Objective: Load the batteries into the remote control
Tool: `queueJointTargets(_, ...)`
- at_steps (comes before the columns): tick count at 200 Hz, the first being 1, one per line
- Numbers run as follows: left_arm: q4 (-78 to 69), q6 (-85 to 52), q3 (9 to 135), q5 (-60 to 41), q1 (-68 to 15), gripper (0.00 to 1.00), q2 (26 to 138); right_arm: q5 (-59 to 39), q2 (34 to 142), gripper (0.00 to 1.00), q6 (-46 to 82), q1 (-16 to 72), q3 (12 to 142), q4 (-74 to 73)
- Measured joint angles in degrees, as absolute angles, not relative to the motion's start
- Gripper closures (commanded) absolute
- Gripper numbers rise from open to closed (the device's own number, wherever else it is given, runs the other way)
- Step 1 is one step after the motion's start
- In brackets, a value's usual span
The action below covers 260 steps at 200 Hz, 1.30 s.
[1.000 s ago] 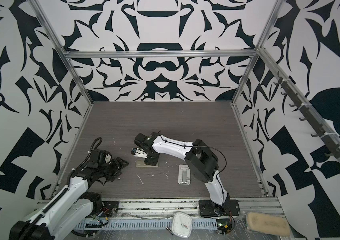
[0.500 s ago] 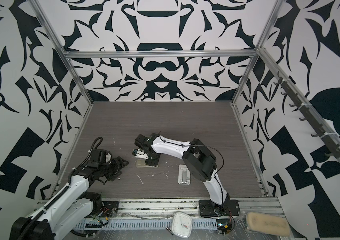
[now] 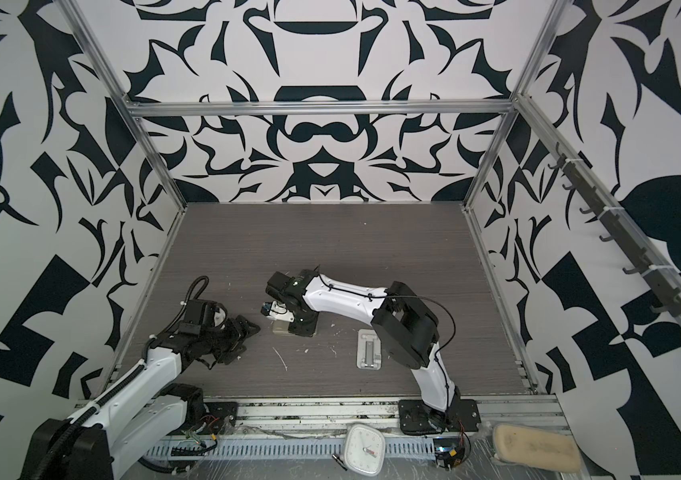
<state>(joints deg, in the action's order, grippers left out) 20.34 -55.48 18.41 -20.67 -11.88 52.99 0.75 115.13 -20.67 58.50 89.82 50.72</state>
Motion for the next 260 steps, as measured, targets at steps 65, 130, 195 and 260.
queueJointTargets(65, 20.38, -55.51, 18.39, -20.86, -11.86, 0.23, 52.66, 1.91, 115.48, 0.82, -20.67, 58.57, 89.82, 51.11)
queueJointTargets(130, 20.38, -55.48, 18.39, -20.91, -11.84, 0.23, 52.66, 2.52, 117.82, 0.79, -20.67, 57.76, 89.84, 50.85)
queueJointTargets(195, 20.32, -55.55, 18.17, -21.04, -11.73, 0.23, 52.60, 2.61, 117.82, 0.75, -20.67, 57.71, 89.84, 50.78)
queueJointTargets(260, 19.25, -56.01, 17.93, -21.34, -11.64, 0.23, 51.92, 3.46, 117.84, 0.71, -20.67, 57.71, 89.95, 50.72)
